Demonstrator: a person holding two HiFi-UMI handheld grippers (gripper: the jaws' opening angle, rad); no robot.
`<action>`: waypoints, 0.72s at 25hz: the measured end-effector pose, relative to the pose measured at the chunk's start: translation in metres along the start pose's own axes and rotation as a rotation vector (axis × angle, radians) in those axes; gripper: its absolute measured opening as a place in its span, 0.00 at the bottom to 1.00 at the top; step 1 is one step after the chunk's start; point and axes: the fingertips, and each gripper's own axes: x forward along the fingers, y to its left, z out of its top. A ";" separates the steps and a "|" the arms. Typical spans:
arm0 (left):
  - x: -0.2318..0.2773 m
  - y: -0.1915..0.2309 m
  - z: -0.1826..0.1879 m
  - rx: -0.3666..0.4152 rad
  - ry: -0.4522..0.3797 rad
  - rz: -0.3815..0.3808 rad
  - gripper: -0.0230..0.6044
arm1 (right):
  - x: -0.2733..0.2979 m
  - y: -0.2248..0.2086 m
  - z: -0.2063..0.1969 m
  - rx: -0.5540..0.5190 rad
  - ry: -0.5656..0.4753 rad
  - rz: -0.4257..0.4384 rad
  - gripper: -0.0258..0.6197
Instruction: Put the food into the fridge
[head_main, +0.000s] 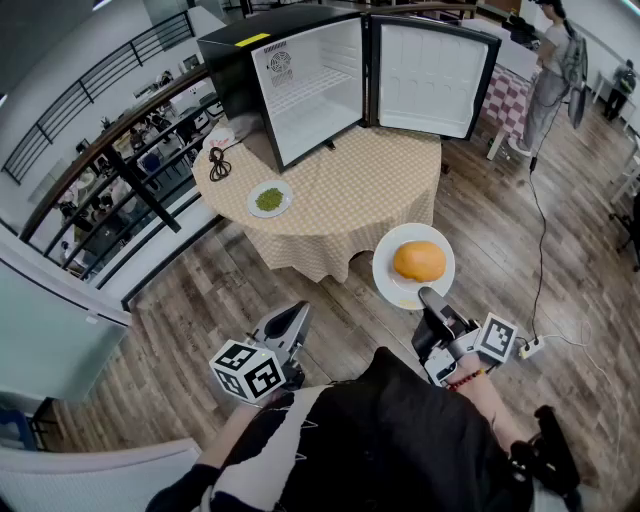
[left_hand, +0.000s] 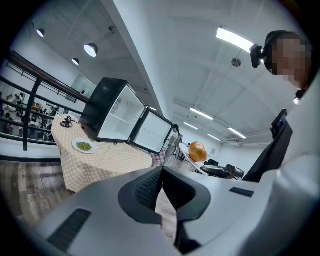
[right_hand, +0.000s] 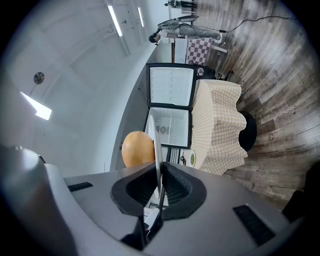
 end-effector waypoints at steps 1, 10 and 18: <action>0.000 0.000 0.000 0.000 -0.001 0.000 0.06 | 0.000 0.001 0.000 -0.001 0.001 0.001 0.09; -0.004 0.002 0.003 -0.005 -0.004 -0.002 0.06 | 0.002 0.005 -0.003 -0.005 0.001 0.003 0.09; -0.015 0.008 0.006 0.003 -0.008 -0.019 0.06 | 0.010 0.012 -0.013 -0.013 -0.006 0.035 0.10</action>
